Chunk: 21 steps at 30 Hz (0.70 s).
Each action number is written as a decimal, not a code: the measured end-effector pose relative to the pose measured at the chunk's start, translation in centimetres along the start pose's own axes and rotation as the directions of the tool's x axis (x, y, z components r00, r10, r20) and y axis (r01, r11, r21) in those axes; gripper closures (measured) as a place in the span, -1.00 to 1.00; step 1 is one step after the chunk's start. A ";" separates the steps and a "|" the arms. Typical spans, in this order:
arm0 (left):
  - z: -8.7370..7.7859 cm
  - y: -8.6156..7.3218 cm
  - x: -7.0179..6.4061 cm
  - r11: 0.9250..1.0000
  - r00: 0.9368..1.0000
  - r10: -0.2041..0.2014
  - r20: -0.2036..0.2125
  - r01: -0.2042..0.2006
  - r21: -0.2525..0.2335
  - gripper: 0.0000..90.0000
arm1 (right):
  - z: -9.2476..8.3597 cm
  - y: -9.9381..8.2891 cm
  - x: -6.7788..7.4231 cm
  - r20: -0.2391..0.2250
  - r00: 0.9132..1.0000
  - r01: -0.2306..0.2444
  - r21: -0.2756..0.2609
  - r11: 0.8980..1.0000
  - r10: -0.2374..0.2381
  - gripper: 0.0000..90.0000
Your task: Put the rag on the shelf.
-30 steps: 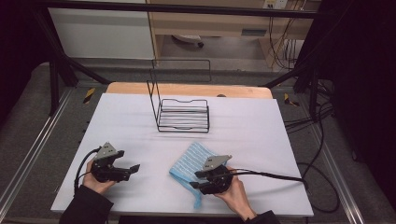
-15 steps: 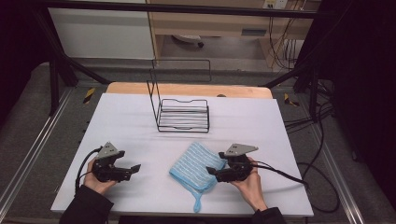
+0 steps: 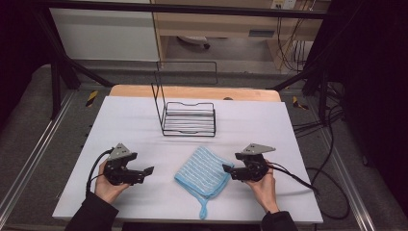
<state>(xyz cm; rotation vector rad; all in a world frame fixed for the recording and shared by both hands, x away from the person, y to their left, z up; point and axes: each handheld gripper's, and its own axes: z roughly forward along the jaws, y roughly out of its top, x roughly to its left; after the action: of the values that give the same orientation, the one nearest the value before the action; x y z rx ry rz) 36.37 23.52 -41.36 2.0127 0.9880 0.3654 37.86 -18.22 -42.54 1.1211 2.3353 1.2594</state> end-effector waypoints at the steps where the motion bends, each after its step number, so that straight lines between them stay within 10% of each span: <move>1: 0.2 0.3 -0.3 1.000 1.000 -0.001 0.001 0.001 0.000 -0.73 | 0.1 0.1 -0.1 0.001 1.000 -0.003 -0.001 1.000 0.003 -0.31; 14: 4.8 5.0 -3.5 1.000 0.999 -0.014 0.043 0.015 -0.009 -0.66 | 0.9 1.9 -0.8 0.014 0.997 -0.080 -0.048 0.996 0.081 -0.15; 21: 7.0 4.8 -5.2 0.997 0.998 0.002 0.059 -0.006 0.077 -0.52 | 1.3 -0.2 -0.1 0.053 0.996 -0.076 -0.035 0.997 0.078 0.03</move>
<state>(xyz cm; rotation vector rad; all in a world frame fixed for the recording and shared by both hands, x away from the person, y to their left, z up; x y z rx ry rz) 39.40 14.03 -41.21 2.0829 0.9746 0.2721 38.52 -17.65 -43.49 1.2300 2.2438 1.2715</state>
